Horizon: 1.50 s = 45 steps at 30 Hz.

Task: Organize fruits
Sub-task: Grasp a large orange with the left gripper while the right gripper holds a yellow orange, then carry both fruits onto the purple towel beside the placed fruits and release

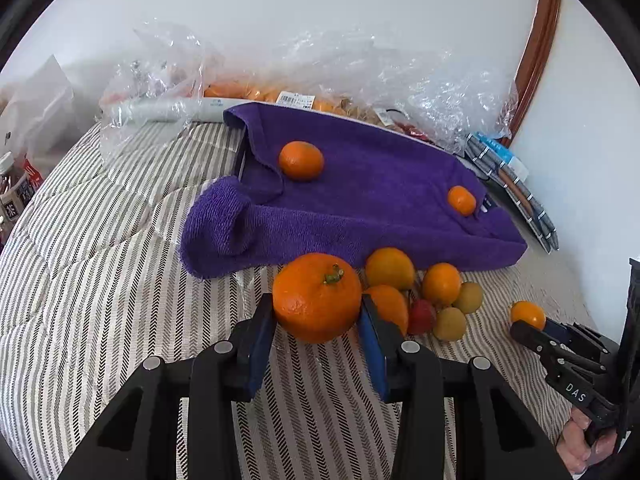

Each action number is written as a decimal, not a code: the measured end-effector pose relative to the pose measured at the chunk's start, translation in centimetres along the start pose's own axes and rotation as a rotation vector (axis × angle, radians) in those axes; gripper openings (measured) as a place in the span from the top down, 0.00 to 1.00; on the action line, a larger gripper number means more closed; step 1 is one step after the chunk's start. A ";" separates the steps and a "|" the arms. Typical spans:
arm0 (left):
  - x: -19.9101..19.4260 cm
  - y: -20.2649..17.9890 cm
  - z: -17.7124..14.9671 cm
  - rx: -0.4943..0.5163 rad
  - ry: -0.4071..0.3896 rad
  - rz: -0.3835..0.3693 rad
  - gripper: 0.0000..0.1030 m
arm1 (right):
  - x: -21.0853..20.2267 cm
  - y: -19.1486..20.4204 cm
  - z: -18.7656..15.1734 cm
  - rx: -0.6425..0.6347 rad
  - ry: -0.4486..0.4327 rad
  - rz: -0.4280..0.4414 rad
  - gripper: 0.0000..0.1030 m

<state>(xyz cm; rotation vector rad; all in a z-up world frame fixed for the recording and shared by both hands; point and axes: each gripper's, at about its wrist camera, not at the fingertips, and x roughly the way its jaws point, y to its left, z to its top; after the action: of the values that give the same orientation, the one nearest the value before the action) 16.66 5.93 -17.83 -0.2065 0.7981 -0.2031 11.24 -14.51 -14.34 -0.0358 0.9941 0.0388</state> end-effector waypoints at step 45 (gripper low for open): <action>2.2 -0.1 9.7 -0.097 -0.158 0.042 0.62 | 0.9 -2.6 11.4 0.075 -0.222 0.065 0.68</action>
<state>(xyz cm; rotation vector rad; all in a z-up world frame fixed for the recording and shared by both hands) 25.21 6.28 -12.76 -0.2932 0.6550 -0.1072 21.44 -16.55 -8.85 0.0679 0.7736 0.0637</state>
